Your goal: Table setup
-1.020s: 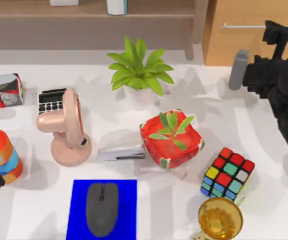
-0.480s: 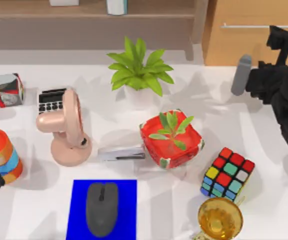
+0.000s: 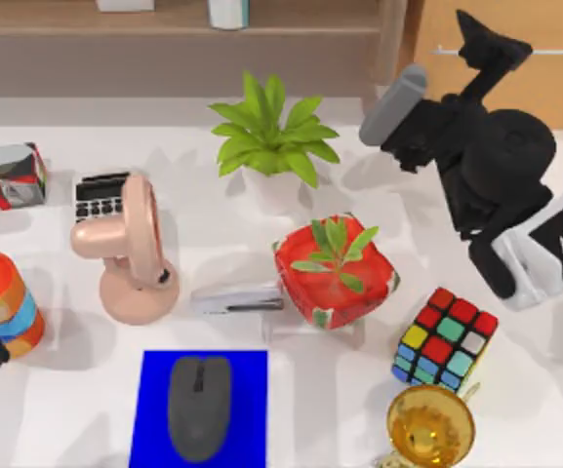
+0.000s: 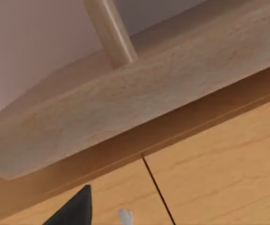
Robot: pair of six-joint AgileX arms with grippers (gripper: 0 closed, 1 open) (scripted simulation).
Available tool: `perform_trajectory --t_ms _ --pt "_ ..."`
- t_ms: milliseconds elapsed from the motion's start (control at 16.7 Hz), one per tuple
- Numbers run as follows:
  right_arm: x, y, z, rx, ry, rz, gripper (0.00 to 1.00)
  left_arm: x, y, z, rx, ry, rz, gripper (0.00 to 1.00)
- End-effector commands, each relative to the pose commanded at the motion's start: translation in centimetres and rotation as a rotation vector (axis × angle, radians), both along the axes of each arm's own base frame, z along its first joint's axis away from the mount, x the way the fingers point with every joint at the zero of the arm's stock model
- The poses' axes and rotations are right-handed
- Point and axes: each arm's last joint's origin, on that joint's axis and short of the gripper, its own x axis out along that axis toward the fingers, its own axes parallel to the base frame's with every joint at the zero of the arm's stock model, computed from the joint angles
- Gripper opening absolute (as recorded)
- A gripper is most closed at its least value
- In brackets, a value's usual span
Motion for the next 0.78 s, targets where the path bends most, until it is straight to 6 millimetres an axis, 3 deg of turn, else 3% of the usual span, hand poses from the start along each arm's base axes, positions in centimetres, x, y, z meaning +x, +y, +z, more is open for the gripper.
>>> perform_trajectory --t_ms 180,300,480,780 --pt "-0.6 4.1 3.8 0.307 -0.081 0.082 1.00 0.0 0.0 0.0 0.000 0.000 0.000 1.00" --pt "-1.1 6.5 4.8 0.449 -0.069 0.125 1.00 0.0 0.0 0.0 0.000 0.000 0.000 1.00" --pt "-1.1 9.5 4.8 0.585 -0.022 0.142 1.00 0.0 0.0 0.0 0.000 0.000 0.000 1.00" --pt "-0.5 12.9 3.7 0.745 0.058 0.090 1.00 0.0 0.0 0.0 0.000 0.000 0.000 1.00"
